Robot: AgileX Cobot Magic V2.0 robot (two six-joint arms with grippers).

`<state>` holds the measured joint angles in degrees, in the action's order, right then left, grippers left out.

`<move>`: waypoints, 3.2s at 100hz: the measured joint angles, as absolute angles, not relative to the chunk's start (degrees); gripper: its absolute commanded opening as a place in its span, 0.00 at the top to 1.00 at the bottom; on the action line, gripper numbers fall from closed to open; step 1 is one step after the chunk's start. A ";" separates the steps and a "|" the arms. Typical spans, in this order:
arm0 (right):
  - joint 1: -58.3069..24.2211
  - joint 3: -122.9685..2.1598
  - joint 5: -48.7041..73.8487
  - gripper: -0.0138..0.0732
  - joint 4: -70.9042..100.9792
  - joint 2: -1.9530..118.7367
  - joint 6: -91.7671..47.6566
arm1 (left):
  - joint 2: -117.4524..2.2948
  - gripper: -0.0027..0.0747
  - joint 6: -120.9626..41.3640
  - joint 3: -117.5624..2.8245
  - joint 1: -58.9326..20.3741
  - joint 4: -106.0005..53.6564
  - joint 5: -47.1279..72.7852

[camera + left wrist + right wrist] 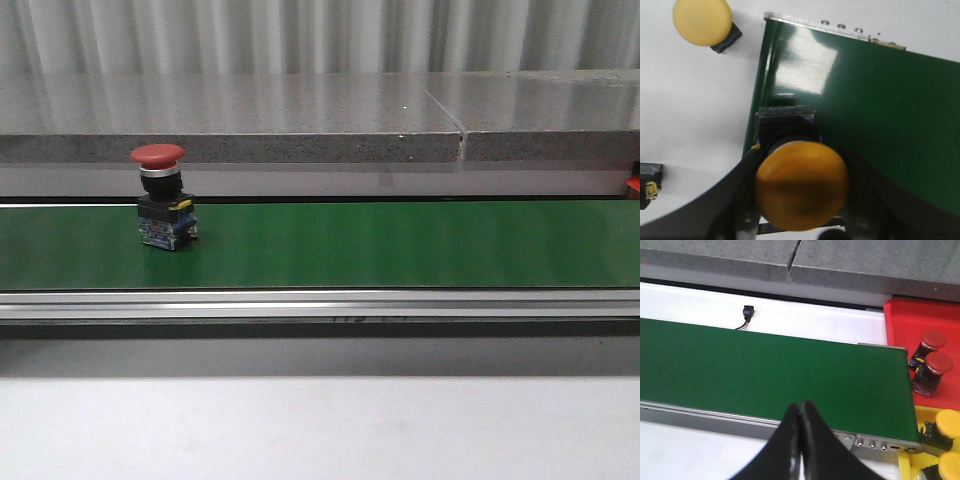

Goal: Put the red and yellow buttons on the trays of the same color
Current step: 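Grasp a yellow mushroom button from the pile with the left gripper, then set the yellow button upright on the belt behind the red one, then lower the right gripper onto the arriving red button and grasp it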

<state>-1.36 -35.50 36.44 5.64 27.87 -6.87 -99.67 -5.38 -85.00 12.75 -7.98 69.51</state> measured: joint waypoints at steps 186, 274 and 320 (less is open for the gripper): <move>-1.36 -35.50 36.44 0.92 5.54 27.87 -6.87 | -61.33 0.99 -3.89 -55.15 -12.48 1.11 42.49; -16.58 -50.01 45.48 0.52 7.83 51.37 -6.87 | -30.24 0.99 -3.66 -32.48 -12.48 0.60 43.09; -25.53 -69.90 55.09 0.12 8.85 80.15 -7.19 | -30.24 0.99 -3.66 -32.48 -12.48 0.52 43.22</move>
<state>-25.53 -69.90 55.09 8.85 80.15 -7.19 -30.24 -3.66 -32.48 -12.48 0.52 43.22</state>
